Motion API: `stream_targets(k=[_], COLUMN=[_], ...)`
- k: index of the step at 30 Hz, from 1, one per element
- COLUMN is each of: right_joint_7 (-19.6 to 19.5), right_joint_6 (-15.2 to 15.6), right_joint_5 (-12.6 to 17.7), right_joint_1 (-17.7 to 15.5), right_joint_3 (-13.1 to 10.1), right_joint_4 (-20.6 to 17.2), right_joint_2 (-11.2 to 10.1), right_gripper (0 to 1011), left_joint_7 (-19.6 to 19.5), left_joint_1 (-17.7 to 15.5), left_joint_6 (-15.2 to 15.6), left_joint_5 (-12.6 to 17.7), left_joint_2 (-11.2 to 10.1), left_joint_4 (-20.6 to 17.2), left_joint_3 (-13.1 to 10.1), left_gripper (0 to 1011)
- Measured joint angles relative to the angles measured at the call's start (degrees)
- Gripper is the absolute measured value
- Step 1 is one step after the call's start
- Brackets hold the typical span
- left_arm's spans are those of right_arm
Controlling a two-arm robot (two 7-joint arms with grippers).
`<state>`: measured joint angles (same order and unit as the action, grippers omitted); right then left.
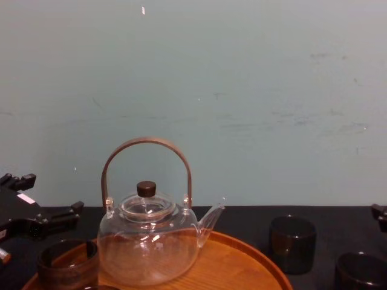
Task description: Pick up the glass from the table and place it on the tray.
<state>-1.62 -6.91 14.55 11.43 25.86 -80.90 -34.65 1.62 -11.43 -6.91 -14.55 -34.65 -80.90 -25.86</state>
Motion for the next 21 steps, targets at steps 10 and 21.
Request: stream_targets(k=[10, 21], right_joint_7=[0.0, 0.0], right_joint_6=[0.0, 0.0], right_joint_5=[0.0, 0.0], right_joint_1=[0.0, 0.0], right_joint_3=[0.0, 0.0], right_joint_4=[0.0, 0.0], right_joint_2=[0.0, 0.0], right_gripper=[1007, 1007], left_joint_7=[0.0, 0.0], left_joint_1=[0.0, 0.0], left_joint_6=[0.0, 0.0], left_joint_5=[0.0, 0.0], left_joint_2=[0.0, 0.0], left_joint_4=[0.0, 0.0], left_joint_3=[0.0, 0.0], left_gripper=[1001, 1001])
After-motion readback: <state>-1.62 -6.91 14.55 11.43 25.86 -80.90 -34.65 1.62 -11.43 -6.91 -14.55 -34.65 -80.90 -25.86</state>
